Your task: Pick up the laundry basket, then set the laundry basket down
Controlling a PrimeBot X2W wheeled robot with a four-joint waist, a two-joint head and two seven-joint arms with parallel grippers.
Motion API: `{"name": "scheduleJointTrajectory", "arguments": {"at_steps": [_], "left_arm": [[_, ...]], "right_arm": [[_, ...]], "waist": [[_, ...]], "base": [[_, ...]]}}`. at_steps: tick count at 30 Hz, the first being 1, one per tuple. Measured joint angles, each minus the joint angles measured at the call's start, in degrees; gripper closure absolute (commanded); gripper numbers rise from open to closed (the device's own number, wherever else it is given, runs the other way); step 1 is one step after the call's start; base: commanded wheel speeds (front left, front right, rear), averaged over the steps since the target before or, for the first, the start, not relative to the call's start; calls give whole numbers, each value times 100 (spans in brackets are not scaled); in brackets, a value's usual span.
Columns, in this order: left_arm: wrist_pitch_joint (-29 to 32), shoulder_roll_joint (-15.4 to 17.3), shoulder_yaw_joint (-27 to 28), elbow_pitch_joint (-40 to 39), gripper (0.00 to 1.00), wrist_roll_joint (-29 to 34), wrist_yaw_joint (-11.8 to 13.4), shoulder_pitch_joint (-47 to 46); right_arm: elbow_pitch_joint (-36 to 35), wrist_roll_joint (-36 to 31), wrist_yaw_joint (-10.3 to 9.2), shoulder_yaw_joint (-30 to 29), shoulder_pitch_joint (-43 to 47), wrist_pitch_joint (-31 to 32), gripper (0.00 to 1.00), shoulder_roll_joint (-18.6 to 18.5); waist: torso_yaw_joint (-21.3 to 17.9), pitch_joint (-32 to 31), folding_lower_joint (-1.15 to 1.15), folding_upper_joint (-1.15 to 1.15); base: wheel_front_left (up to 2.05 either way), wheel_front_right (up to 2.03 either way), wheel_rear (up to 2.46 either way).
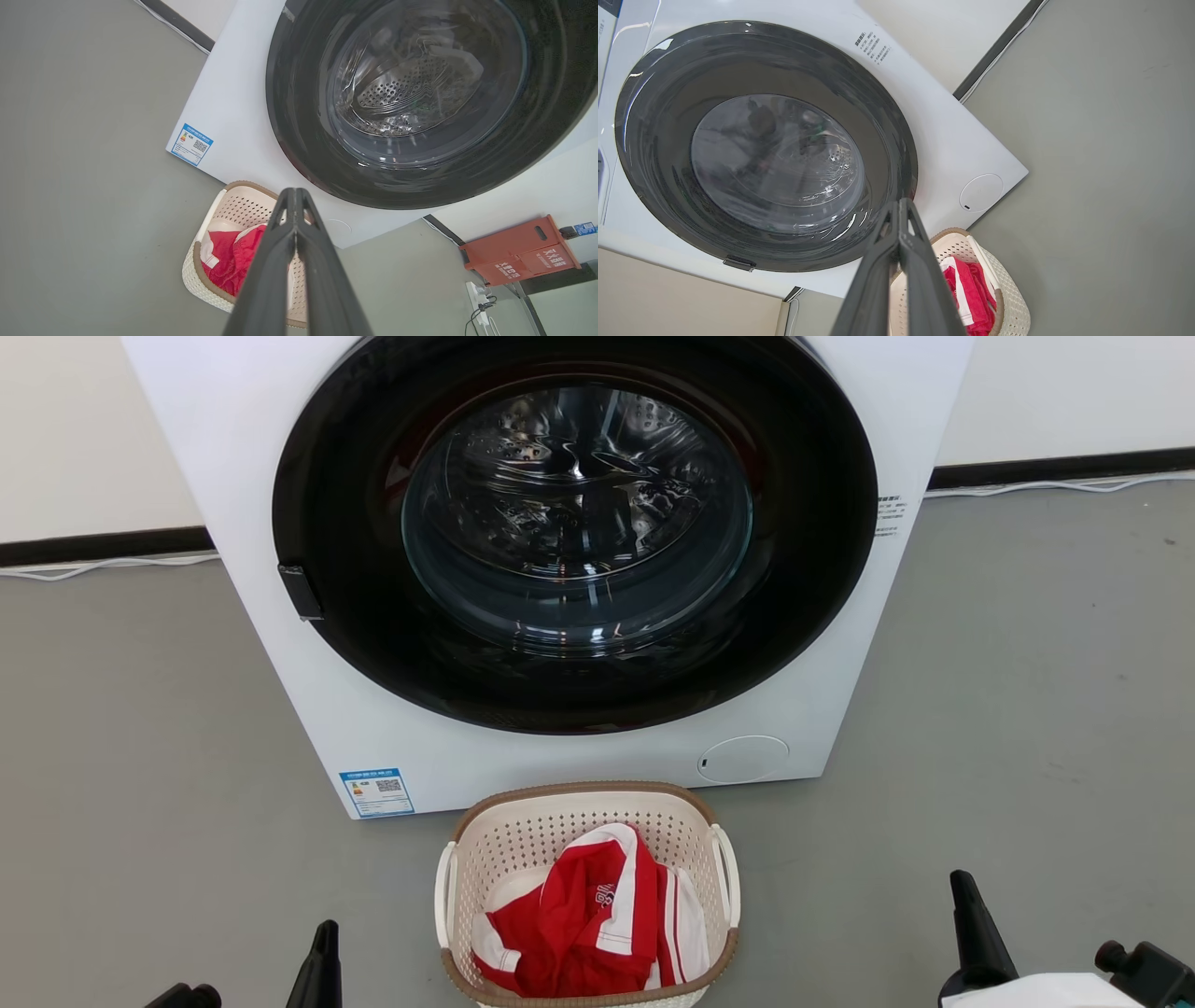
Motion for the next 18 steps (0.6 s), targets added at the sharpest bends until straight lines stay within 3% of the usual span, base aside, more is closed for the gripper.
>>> {"name": "scheduleJointTrajectory", "arguments": {"at_steps": [18], "left_arm": [[309, 2, 110, 183, 100, -1301, -224, -314]], "right_arm": [[-13, 1167, 0, -123, -140, 316, 100, -13]], "waist": [[53, 5, 0, 0]], "base": [[0, 0, 0]]}}
